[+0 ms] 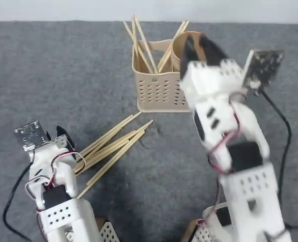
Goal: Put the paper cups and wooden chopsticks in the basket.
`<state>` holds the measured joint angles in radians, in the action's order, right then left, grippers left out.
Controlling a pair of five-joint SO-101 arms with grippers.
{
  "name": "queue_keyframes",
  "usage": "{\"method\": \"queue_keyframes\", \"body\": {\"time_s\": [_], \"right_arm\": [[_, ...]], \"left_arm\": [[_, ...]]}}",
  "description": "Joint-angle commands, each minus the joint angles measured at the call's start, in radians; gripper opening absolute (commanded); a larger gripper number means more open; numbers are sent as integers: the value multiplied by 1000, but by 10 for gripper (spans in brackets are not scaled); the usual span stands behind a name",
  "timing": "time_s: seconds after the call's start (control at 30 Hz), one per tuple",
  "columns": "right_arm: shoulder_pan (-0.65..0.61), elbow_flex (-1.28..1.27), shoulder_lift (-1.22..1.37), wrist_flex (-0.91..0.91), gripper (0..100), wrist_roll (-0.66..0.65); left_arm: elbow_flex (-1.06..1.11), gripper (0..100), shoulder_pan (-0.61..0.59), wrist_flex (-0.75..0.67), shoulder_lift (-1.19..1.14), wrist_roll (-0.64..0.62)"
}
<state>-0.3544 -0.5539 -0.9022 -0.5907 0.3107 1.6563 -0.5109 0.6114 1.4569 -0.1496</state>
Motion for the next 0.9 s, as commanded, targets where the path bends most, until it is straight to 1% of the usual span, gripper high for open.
{"method": "queue_keyframes", "body": {"time_s": [0.0, 0.13, 0.23, 0.33, 0.43, 0.53, 0.63, 0.73, 0.8, 0.87], "right_arm": [[15, 55, -120, -255, 104, 32], [16, 54, -182, -490, 91, 37], [16, 54, -209, -661, 9, 32], [22, 17, -222, -808, 20, 29], [90, -69, -239, -878, 7, -37], [145, -206, -243, -878, 9, -112], [180, -350, -246, -788, 9, -153], [216, -477, -246, -677, 9, -110], [245, -554, -249, -584, 9, -57], [274, -635, -249, -489, 9, -8]], "left_arm": [[-44, 109, 9, 34, 9, 11], [-48, 109, 9, 51, 9, 11], [-48, 109, 31, 57, 9, 11], [-77, 109, 54, 124, 8, 29], [-139, 109, 75, 209, -34, 28], [-232, 109, 84, 235, -158, 28], [-346, 109, 87, 232, -341, 31], [-489, 109, 97, 241, -549, 48], [-588, 109, 109, 252, -690, 107], [-688, 109, 149, 287, -825, 178]]}}
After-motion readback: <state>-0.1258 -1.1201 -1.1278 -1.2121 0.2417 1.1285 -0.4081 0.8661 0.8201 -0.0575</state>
